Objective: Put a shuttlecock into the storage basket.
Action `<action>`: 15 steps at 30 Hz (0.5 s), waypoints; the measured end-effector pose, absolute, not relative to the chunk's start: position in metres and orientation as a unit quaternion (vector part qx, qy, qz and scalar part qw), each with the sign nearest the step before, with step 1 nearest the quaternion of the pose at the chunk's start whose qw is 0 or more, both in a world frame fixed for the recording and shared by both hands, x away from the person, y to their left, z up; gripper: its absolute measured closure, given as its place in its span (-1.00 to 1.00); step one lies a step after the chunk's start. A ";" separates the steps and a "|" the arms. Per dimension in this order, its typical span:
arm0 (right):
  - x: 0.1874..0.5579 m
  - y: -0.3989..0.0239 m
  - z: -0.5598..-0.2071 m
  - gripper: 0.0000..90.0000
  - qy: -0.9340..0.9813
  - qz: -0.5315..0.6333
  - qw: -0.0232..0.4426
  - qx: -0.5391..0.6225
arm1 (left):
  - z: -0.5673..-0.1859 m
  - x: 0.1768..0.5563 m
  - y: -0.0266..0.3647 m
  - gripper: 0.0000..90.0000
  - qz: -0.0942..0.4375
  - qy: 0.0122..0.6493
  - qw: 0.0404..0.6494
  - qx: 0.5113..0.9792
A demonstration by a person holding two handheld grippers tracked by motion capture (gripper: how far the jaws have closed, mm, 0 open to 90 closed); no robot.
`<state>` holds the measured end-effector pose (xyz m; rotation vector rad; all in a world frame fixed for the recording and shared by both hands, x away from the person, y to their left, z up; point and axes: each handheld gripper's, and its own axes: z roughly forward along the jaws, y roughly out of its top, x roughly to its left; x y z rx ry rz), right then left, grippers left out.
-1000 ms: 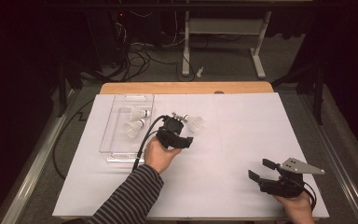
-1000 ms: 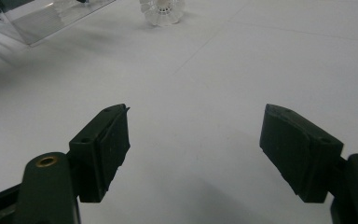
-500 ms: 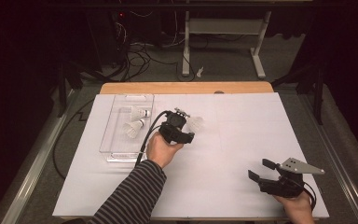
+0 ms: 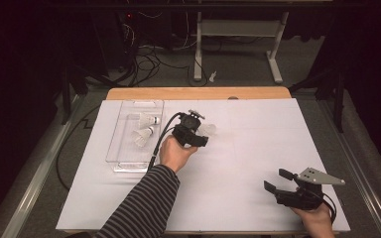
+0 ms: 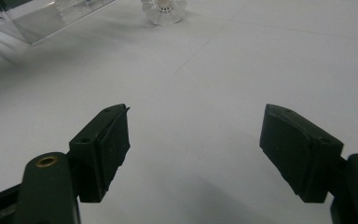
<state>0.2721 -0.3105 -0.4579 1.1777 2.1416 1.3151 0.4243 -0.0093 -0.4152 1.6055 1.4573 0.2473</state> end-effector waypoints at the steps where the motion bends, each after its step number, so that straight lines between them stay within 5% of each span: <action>1: 0.272 -0.311 -0.458 -0.46 0.759 0.466 0.182 0.417 | -0.416 0.426 -0.010 0.04 0.100 0.593 0.460 0.653; 15: 0.273 -0.310 -0.458 -0.46 0.760 0.465 0.180 0.416 | -0.414 0.446 -0.016 0.07 0.115 0.596 0.450 0.656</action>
